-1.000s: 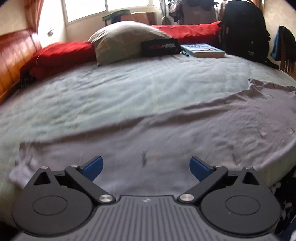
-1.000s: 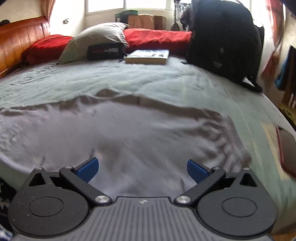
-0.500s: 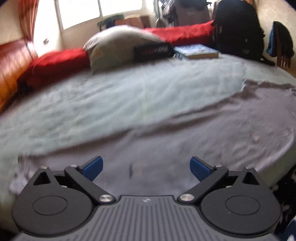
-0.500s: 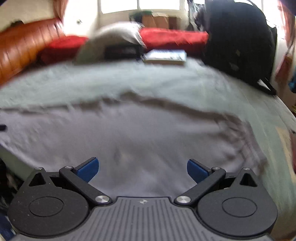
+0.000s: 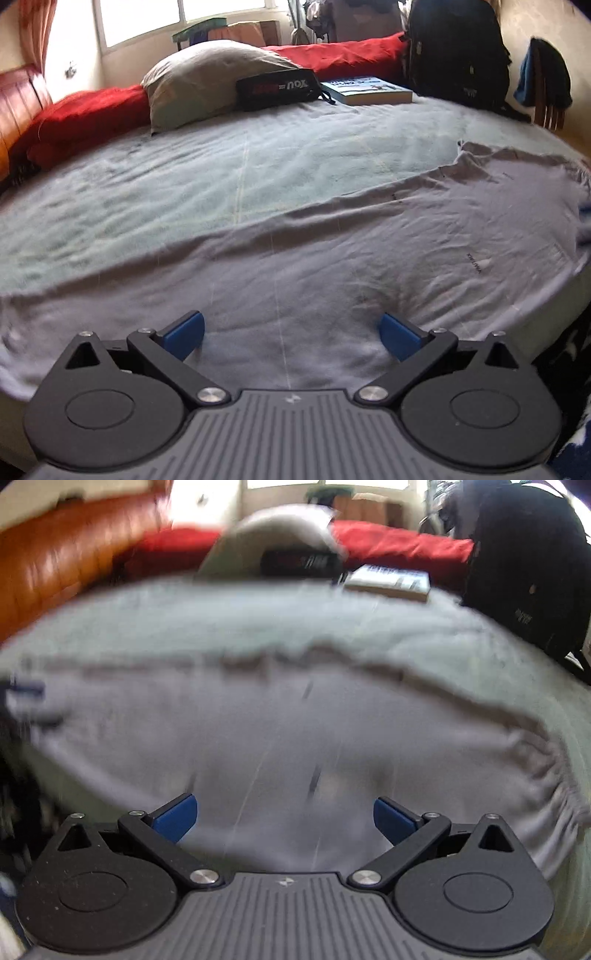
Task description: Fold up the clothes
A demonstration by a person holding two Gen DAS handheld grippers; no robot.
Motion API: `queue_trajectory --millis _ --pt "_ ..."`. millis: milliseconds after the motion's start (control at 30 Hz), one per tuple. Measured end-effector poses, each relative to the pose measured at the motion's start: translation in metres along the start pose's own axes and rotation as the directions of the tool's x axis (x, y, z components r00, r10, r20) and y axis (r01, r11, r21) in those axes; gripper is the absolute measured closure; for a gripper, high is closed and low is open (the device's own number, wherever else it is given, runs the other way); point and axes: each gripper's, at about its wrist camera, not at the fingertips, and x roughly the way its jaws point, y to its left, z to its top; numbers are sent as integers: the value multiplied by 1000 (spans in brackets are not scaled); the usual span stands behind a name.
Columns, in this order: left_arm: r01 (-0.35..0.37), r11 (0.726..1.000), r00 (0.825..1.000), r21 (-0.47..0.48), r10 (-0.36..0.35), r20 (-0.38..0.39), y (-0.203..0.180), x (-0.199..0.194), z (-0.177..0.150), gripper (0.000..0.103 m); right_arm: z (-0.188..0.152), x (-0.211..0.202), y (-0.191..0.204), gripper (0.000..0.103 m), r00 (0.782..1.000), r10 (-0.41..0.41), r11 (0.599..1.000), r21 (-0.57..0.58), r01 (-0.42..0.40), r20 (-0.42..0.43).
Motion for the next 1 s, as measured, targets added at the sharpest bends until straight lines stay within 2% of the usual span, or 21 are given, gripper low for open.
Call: queue_trajectory --millis 100,267,700,800,900,1000 --pt "0 1000 1000 -8 0 2 -2 1 0 2 34 13 -20 0 998 -12 1000 26 10 63" --pt "26 999 1000 -44 -26 4 5 0 -5 2 75 63 -38 0 997 28 999 45 -31 66" --pt "39 997 999 -61 -38 24 15 2 -6 1 96 96 -15 0 997 -70 997 -27 70 -31" --pt "51 996 998 -69 -48 31 17 2 -8 1 101 120 -2 0 991 -119 991 -69 115 -62" --pt "56 996 998 -73 -54 35 18 2 -9 1 99 139 -5 0 989 -125 990 -70 119 -84" --pt "57 996 998 -74 -55 38 18 2 -9 1 103 124 -6 0 991 -101 994 -61 96 -86"
